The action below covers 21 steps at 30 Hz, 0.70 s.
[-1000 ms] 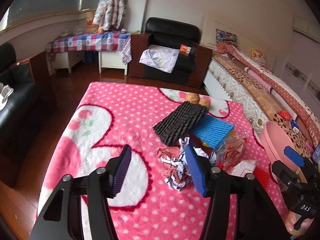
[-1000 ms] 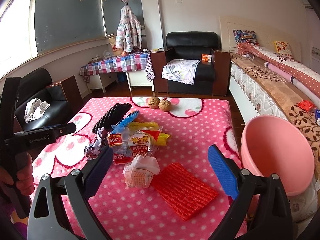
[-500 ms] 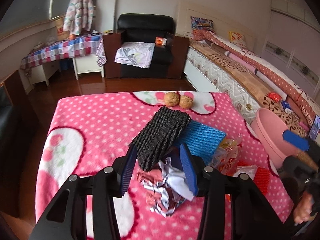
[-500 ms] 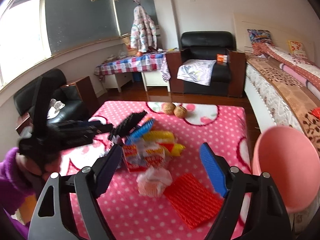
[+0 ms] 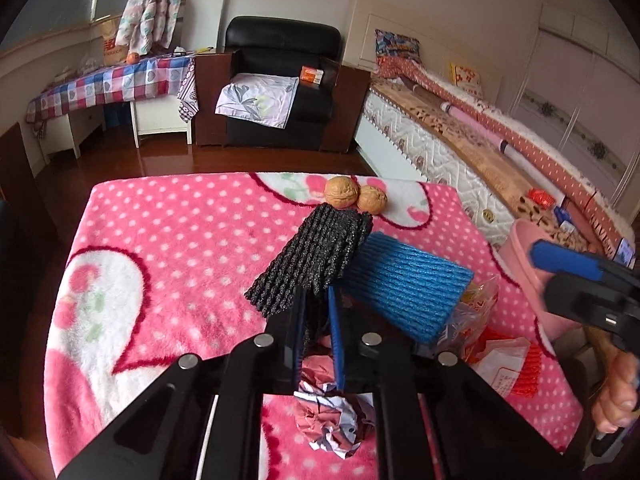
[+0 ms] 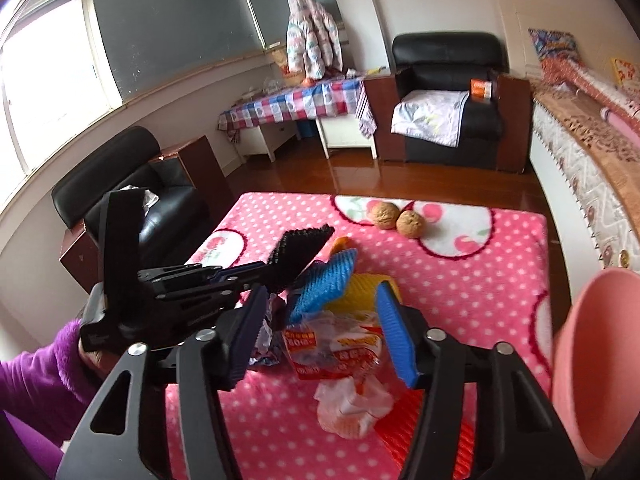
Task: Collect trash
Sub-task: 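Grasp the black scrubber with the left tool while the right tool grasps the blue sponge, then carry the black scrubber and blue sponge into the pink bucket with both tools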
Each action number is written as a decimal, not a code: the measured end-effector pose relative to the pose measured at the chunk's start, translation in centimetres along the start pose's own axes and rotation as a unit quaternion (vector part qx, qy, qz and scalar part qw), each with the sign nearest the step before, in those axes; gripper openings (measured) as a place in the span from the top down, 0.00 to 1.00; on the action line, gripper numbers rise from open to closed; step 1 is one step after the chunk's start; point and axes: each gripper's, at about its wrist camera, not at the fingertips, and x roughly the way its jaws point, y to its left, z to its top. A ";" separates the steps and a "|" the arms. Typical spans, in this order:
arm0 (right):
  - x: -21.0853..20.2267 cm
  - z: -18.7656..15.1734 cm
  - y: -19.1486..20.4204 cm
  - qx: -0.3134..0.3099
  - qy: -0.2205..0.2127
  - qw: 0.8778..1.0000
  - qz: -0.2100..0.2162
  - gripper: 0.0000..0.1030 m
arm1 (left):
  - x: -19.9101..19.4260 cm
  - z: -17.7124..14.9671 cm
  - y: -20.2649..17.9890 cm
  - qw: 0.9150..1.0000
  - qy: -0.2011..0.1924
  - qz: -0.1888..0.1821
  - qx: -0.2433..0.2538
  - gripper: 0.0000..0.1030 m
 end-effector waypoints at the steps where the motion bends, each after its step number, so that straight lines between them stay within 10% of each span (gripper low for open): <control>1: 0.4 0.0 0.1 0.000 0.005 1.000 -0.001 0.54 | -0.2 -0.1 0.2 1.000 -0.001 -0.002 -0.004 0.91; 13: 5.1 0.2 -0.8 0.039 0.065 0.997 -0.025 0.91 | -2.1 -1.2 2.3 0.999 -0.022 -0.013 -0.047 0.92; 21: 2.2 1.0 -1.1 0.063 0.016 0.998 -0.008 0.93 | -4.8 0.1 2.8 0.996 -0.057 -0.012 -0.062 0.92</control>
